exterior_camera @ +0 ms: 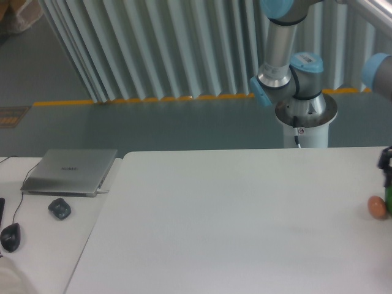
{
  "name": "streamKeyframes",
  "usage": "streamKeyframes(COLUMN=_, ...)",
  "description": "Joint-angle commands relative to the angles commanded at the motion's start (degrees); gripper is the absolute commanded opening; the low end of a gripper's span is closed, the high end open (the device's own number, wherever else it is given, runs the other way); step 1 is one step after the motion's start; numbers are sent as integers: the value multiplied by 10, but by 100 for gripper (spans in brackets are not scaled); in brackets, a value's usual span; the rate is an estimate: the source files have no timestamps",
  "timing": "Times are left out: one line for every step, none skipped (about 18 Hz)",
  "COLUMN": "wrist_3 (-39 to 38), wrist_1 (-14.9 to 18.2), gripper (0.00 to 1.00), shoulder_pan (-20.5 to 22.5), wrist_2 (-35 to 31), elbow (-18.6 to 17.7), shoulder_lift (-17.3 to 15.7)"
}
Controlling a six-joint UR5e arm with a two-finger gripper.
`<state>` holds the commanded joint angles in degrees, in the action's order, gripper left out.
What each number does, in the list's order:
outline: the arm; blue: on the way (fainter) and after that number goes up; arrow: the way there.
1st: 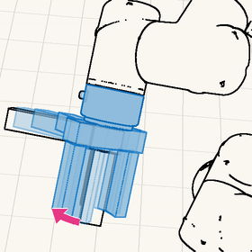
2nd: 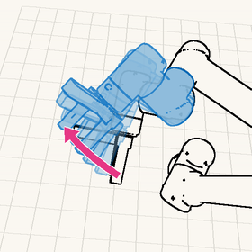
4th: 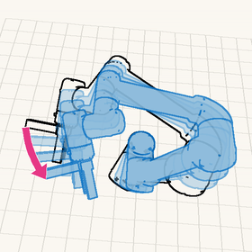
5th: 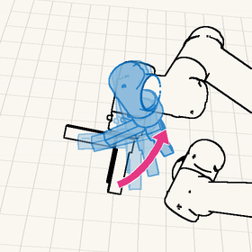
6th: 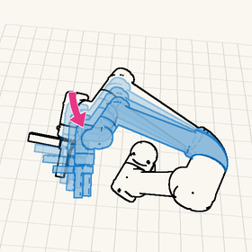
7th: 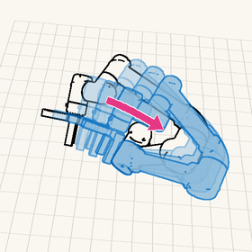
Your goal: Place the triangular bread in the basket
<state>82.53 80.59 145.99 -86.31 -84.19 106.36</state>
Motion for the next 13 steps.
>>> streamKeyframes(wrist_3=0, wrist_1=4, gripper=100, shoulder_pan=-11, wrist_2=0, elbow=-4, shoulder_lift=-5)
streamKeyframes(wrist_3=1, wrist_1=4, gripper=100, shoulder_pan=-29, wrist_2=-4, elbow=-11, shoulder_lift=-10)
streamKeyframes(wrist_3=1, wrist_1=5, gripper=100, shoulder_pan=-33, wrist_2=-6, elbow=-14, shoulder_lift=-17)
streamKeyframes(wrist_3=1, wrist_1=8, gripper=100, shoulder_pan=-36, wrist_2=-7, elbow=-16, shoulder_lift=-19)
streamKeyframes(wrist_3=2, wrist_1=19, gripper=100, shoulder_pan=-37, wrist_2=-8, elbow=-20, shoulder_lift=-26)
streamKeyframes(wrist_3=3, wrist_1=30, gripper=100, shoulder_pan=-40, wrist_2=-8, elbow=-22, shoulder_lift=-31)
streamKeyframes(wrist_3=5, wrist_1=33, gripper=100, shoulder_pan=-40, wrist_2=-7, elbow=-28, shoulder_lift=-36)
streamKeyframes(wrist_3=6, wrist_1=31, gripper=100, shoulder_pan=-40, wrist_2=-5, elbow=-43, shoulder_lift=-42)
streamKeyframes(wrist_3=7, wrist_1=29, gripper=100, shoulder_pan=-40, wrist_2=-5, elbow=-48, shoulder_lift=-44)
streamKeyframes(wrist_3=7, wrist_1=29, gripper=100, shoulder_pan=-40, wrist_2=-5, elbow=-48, shoulder_lift=-44)
streamKeyframes(wrist_3=7, wrist_1=29, gripper=100, shoulder_pan=-41, wrist_2=-5, elbow=-48, shoulder_lift=-46)
streamKeyframes(wrist_3=7, wrist_1=28, gripper=100, shoulder_pan=-41, wrist_2=-5, elbow=-48, shoulder_lift=-46)
streamKeyframes(wrist_3=7, wrist_1=28, gripper=100, shoulder_pan=-41, wrist_2=-5, elbow=-47, shoulder_lift=-46)
